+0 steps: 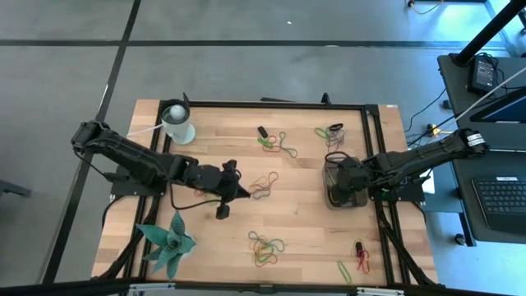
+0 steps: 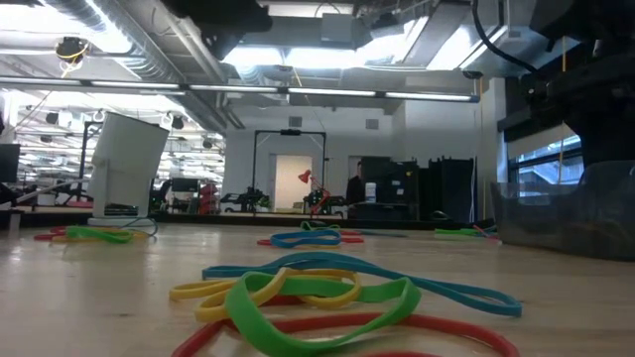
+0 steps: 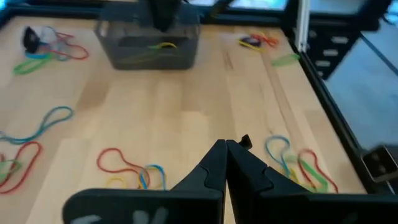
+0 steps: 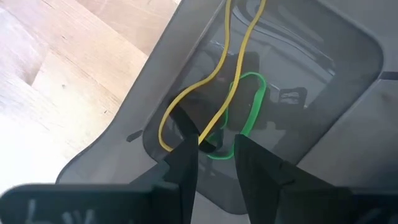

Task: Pick and place rubber bands into bin
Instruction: Put the blue rubber band into the black bin

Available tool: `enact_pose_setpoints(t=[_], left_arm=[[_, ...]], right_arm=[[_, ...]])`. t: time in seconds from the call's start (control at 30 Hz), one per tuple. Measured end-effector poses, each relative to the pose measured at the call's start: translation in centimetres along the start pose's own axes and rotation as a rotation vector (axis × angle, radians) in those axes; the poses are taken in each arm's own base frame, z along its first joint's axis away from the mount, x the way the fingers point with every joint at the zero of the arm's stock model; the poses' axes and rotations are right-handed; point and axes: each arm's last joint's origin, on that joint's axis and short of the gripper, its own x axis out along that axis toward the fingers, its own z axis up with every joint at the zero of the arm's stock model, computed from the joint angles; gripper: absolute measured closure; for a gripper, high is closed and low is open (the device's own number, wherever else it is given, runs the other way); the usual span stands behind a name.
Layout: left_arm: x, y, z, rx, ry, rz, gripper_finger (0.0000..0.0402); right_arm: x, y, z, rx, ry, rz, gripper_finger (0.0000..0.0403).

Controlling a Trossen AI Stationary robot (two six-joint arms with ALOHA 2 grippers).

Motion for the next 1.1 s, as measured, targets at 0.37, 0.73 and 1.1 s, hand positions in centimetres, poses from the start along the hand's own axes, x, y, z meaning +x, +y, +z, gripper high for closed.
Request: enact_pose_setpoints(t=[0.37, 0.73, 1.1], left_arm=[[0.8, -2.0, 3.1, 0.114, 0.246, 0.011, 0.0398], [6.9, -3.5, 5.5, 0.091, 0.405, 0.062, 0.0398], [12.5, -4.4, 1.7, -0.016, 0.587, 0.043, 0.0388]], right_arm=[[0.0, 0.1, 0.0, -0.002, -0.003, 0.007, 0.0295], [-6.8, 2.0, 0.8, -0.308, -0.139, 0.085, 0.0378], [-15.7, 0.4, 0.8, -0.486, -0.357, 0.293, 0.0399]])
